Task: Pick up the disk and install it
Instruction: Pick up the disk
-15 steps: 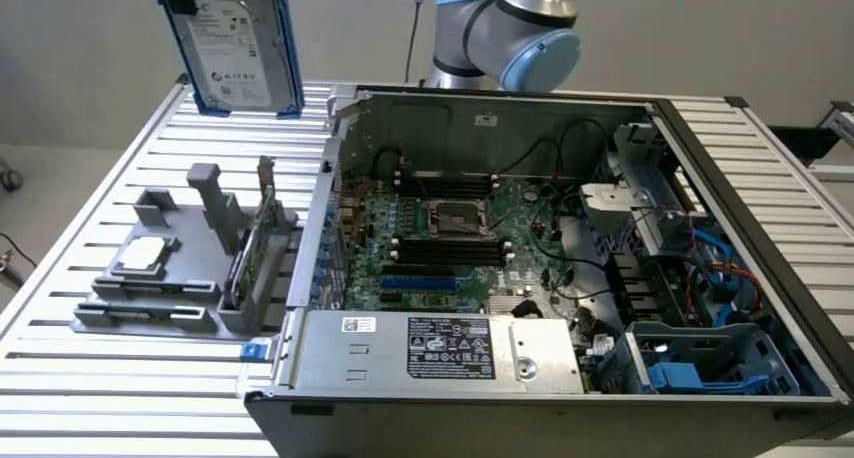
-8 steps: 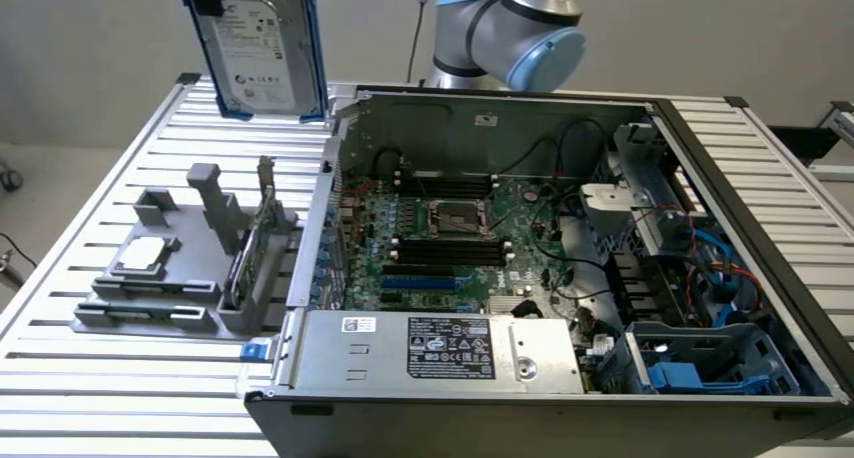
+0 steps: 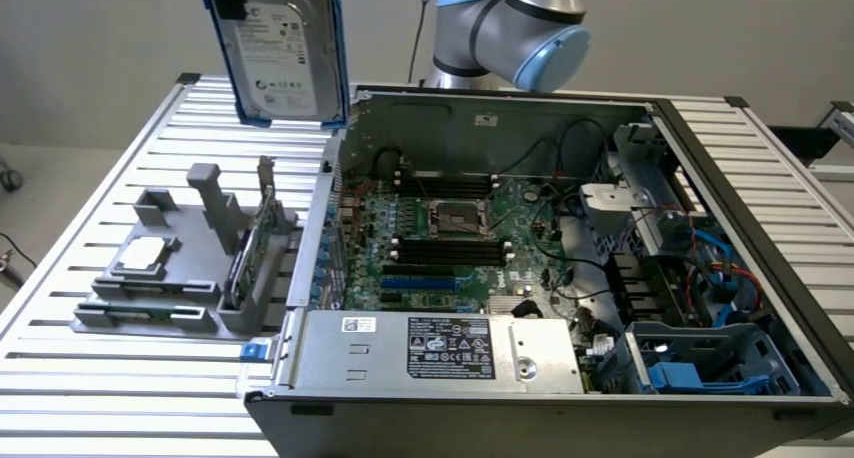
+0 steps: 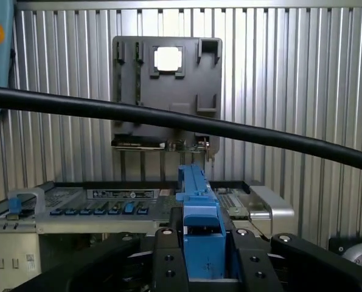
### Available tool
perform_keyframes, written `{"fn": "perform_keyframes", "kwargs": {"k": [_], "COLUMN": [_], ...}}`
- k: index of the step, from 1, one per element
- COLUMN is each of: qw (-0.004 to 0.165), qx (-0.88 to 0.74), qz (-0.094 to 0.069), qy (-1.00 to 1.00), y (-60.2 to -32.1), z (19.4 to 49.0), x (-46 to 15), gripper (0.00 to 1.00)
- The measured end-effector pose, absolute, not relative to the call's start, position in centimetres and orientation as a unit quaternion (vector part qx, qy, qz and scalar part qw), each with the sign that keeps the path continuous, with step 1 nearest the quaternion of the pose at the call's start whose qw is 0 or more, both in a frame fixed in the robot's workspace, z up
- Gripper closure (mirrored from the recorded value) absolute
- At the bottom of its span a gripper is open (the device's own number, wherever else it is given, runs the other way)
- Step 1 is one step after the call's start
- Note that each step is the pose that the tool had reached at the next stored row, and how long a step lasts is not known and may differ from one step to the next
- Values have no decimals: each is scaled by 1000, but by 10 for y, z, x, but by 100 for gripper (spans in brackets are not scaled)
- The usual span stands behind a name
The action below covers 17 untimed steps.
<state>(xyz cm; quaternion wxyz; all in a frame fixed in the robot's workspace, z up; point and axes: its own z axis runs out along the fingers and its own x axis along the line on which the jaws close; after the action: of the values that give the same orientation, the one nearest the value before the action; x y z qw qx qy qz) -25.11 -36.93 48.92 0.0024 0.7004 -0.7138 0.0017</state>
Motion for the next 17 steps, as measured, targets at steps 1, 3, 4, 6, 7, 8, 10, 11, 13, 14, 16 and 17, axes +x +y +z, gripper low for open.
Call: {"fn": "perform_keyframes", "kwargs": {"k": [1,3,4,6,7,8,10,11,13,14,16,17], "qw": [2,2,2,2,2,2,2,2,1,1,1,1], "qx": [700,700,700,700,700,700,700,700,700,700,700,700], "qz": [2,2,2,1,1,1,1,1,1,1,0,0], "qy": [-714,-714,-714,-714,-714,-714,-714,-714,-714,-714,-714,-714], "y": [-372,-376,-378,-383,-385,-387,-392,-394,-398,-400,-404,-406], "z": [490,491,491,492,493,493,494,494,495,496,496,497], "x": [-248,-242,-239,-233,-230,-227,-221,-217,-211,-208,-201,-198], "gripper": [67,67,67,67,67,67,67,67,67,67,67,67]}}
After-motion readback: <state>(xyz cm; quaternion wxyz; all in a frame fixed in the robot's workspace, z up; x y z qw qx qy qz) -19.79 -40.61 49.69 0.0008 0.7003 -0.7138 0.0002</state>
